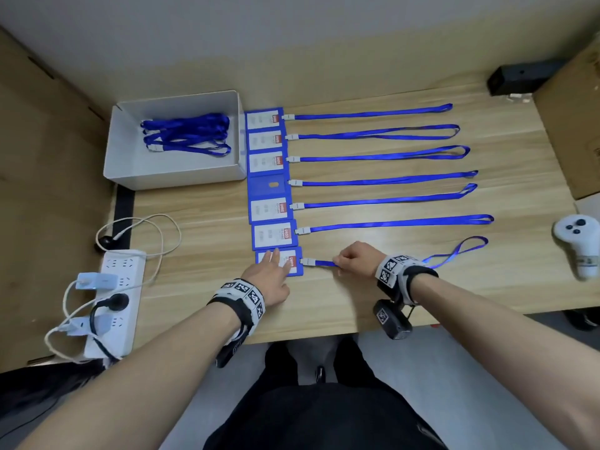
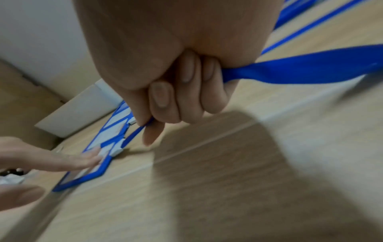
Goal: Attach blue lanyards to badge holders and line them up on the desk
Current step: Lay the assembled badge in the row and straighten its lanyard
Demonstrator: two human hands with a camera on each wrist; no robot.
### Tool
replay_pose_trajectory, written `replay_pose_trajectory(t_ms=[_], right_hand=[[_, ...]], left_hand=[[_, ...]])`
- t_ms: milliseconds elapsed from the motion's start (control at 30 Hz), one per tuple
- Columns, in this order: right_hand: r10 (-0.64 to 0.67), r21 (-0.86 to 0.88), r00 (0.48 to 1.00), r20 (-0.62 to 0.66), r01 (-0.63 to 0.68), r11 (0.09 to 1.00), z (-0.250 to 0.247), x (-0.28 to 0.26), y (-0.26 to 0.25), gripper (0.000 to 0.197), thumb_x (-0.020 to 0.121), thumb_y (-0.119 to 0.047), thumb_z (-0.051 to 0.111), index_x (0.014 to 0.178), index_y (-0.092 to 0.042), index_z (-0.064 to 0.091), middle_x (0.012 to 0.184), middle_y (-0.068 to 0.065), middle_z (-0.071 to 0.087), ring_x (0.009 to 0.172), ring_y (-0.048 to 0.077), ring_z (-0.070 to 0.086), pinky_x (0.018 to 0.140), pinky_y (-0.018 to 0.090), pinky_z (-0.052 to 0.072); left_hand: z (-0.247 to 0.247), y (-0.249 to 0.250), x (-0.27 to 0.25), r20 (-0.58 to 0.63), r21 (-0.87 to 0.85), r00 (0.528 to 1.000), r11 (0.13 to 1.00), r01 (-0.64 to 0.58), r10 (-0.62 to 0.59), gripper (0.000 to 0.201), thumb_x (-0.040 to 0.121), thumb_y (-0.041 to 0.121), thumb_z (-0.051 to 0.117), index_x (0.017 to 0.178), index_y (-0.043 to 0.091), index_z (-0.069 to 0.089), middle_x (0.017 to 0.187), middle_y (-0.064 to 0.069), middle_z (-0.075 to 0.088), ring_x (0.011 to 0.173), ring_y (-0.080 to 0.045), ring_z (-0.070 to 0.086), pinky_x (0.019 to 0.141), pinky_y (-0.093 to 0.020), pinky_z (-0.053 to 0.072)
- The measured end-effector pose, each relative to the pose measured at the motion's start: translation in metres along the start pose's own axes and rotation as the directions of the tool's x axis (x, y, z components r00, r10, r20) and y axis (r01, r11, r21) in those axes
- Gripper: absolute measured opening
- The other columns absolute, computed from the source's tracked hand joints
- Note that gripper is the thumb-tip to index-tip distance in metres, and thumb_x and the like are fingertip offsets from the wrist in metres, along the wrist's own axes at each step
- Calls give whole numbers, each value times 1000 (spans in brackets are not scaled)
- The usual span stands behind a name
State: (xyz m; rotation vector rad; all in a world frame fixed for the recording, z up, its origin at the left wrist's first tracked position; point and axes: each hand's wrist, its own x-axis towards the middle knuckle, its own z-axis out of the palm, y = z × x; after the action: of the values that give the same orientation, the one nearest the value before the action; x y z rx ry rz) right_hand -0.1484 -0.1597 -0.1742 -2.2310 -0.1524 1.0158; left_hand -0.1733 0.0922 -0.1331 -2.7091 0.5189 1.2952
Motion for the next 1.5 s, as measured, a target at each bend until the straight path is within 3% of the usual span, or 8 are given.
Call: replay_pose_trajectory(t_ms=[233, 400, 633, 833, 933, 1067, 1233, 1500], right_hand=[[59, -67, 993, -104, -66, 996, -51, -25, 46, 33, 95, -35, 59, 65, -26, 69, 54, -6, 51, 53, 12, 45, 61, 28, 38], [146, -55, 975, -166, -157, 986, -61, -34, 72, 27, 91, -40, 65, 67, -26, 64, 73, -8, 65, 73, 14, 61, 69, 28, 46], [189, -8, 954, -232, -197, 980, -52, -31, 75, 25, 89, -45, 66, 74, -26, 67, 87, -3, 72, 81, 16, 65, 76, 33, 53], [213, -41, 951, -226, -228, 973, -52, -29, 72, 23, 91, -45, 63, 76, -27, 66, 78, -6, 66, 78, 15, 62, 66, 28, 44], [223, -77, 947, -229, -246, 966, -49, -29, 72, 24, 90, -47, 62, 78, -27, 65, 76, -7, 63, 77, 16, 62, 66, 29, 45], [223, -108, 939, -262, -258, 960, -45, -25, 75, 24, 88, -50, 61, 79, -27, 66, 81, -4, 66, 82, 20, 63, 74, 33, 52], [197, -148, 938, -285, -246, 958, -41, -18, 87, 27, 85, -52, 59, 86, -27, 69, 86, -3, 68, 85, 21, 63, 76, 33, 53], [172, -102, 960, -219, -198, 975, -81, -56, 133, 29, 90, -47, 59, 69, -28, 64, 70, -11, 60, 75, 16, 59, 67, 28, 42]], left_hand=[[-9, 6, 0, 22, 120, 999, 992, 26, -29, 62, 93, 30, 39, 153, 20, 24, 164, -14, 3, 150, -30, 12, 109, -44, 35], [-13, 11, 1, 14, 143, 998, 988, 54, -57, 55, 93, 31, 38, 145, 13, 37, 163, -14, 7, 150, -30, 15, 112, -44, 31], [-6, 4, -7, -37, 149, 999, 988, 28, -23, 65, 96, 31, 35, 154, 9, 17, 163, -18, 3, 150, -32, 11, 114, -43, 32], [-16, 27, -10, -225, 165, 973, 982, 87, -49, 42, 94, 28, 40, 132, 12, 48, 140, -10, 47, 129, -29, 40, 98, -42, 39], [-22, 58, 0, -329, 90, 939, 993, -77, 102, 32, 91, 23, 43, 120, 12, 52, 128, -9, 53, 114, -27, 49, 91, -39, 45], [-23, 110, 24, -257, 29, 921, 955, -297, 294, 57, 93, 21, 42, 147, 8, 31, 159, -11, 21, 142, -29, 30, 111, -44, 34], [-11, 157, 54, -174, 51, 961, 976, -211, 217, 76, 95, 27, 38, 156, 9, -4, 163, -6, -17, 151, -23, -8, 122, -48, 11], [6, 160, 60, -166, 4, 967, 981, -195, 193, 82, 96, 48, 28, 154, 11, -15, 158, -3, -32, 148, -19, -22, 123, -46, 3]])
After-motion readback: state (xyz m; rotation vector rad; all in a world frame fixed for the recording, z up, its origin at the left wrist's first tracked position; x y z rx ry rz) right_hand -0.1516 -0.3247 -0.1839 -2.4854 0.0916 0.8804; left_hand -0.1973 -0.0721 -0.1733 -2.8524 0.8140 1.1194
